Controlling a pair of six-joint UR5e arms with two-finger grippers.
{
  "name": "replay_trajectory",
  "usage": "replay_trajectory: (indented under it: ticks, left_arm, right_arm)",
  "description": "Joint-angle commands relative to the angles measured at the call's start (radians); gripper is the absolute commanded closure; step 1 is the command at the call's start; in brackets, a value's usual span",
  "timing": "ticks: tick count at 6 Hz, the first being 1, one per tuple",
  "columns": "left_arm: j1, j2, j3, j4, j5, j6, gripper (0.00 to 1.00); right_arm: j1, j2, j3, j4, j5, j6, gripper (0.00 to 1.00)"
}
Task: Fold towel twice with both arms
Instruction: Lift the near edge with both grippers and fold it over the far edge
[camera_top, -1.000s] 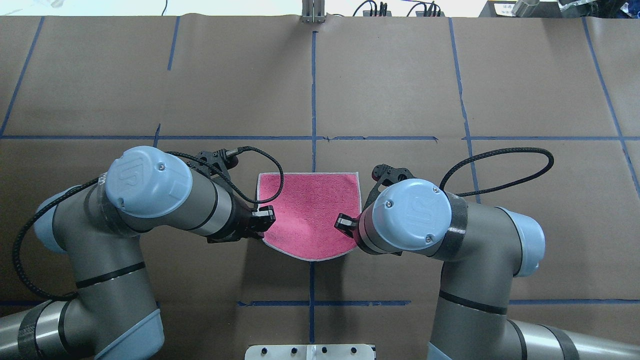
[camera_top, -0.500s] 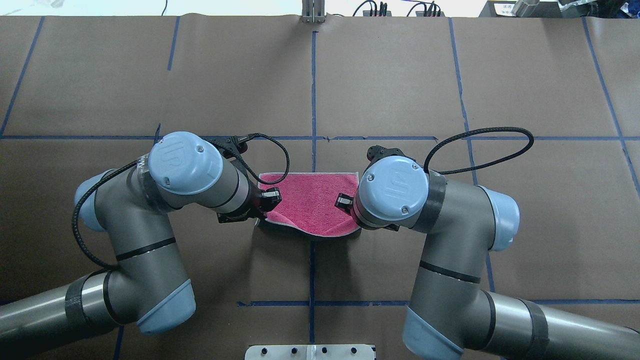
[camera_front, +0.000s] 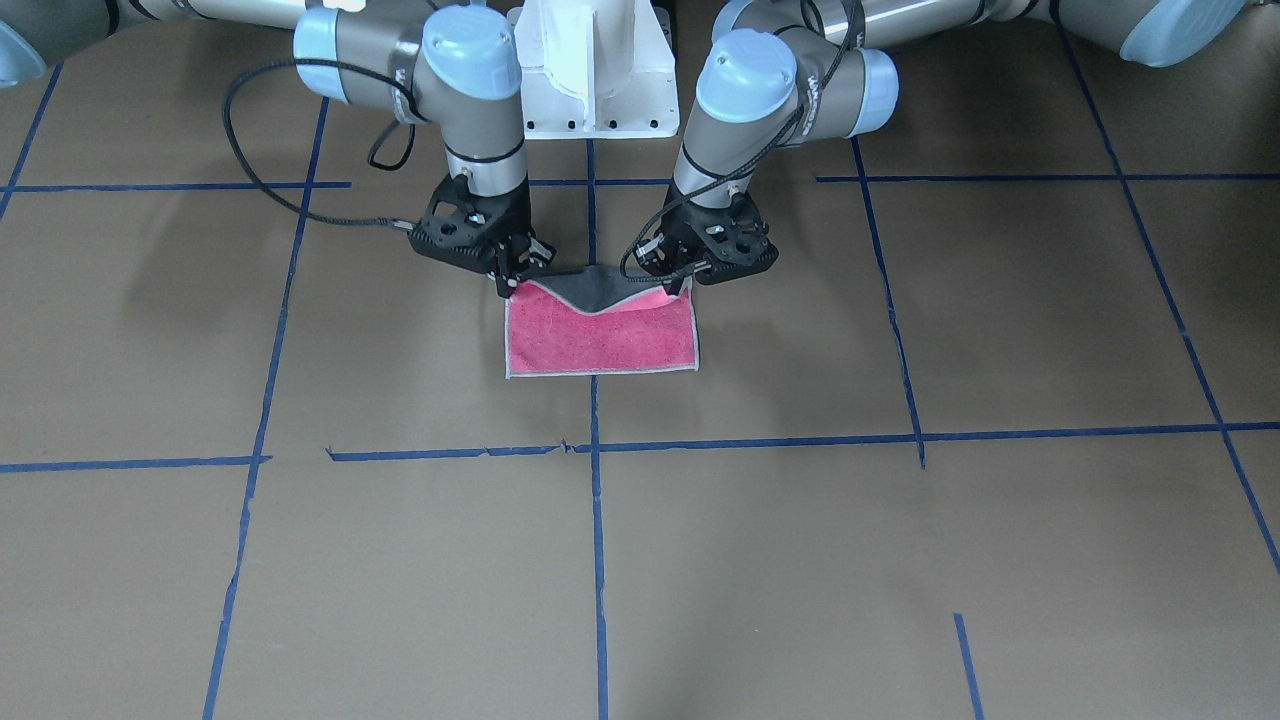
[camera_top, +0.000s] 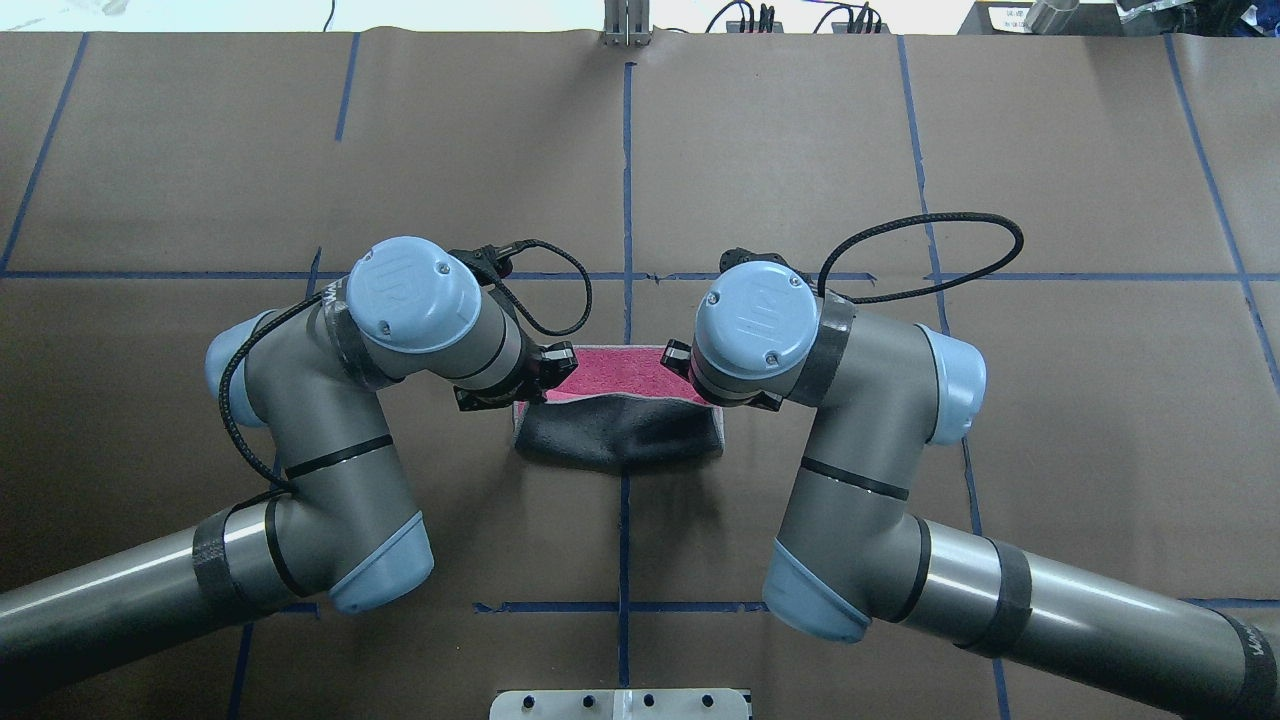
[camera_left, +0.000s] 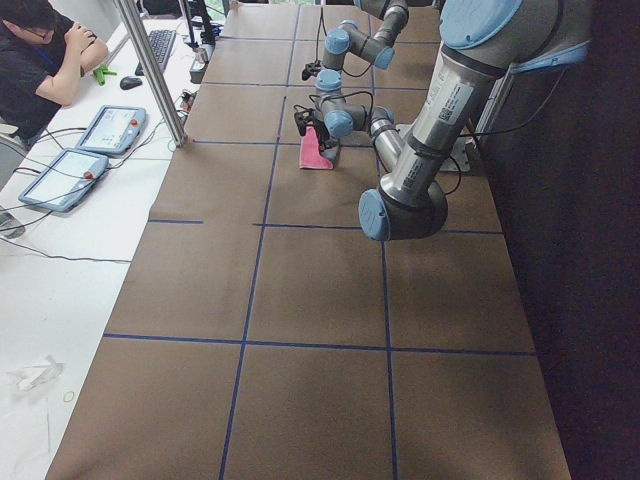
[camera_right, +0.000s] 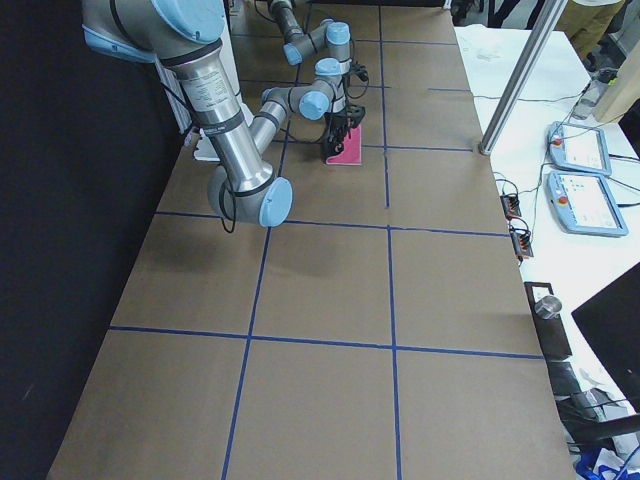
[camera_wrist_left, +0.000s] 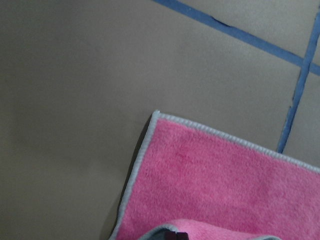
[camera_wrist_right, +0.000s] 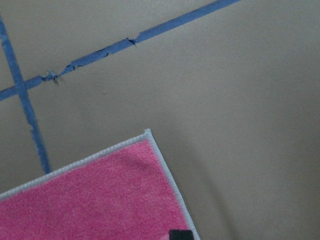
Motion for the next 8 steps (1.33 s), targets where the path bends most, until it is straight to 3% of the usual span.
replay_trajectory:
  ticks: [1,6,7,8]
  left_arm:
    - [-0.014,-0.022,0.048,-0.019,0.0,0.0,1.0]
    - [-0.046,-0.051,0.107,-0.019,-0.001,0.056,1.0]
    - [-0.048,-0.055,0.118,-0.032,-0.001,0.057,0.57]
    - [-0.051,-0.055,0.123,-0.032,-0.001,0.112,0.01]
  right_arm:
    - [0.032,0.016,-0.075,0.077,0.001,-0.01,0.99]
    - [0.053,0.027,-0.123,0.078,0.006,-0.031,0.98]
    - [0.053,0.028,-0.132,0.078,0.004,-0.033,0.73]
    - [0.053,0.047,-0.147,0.078,-0.002,-0.063,0.01]
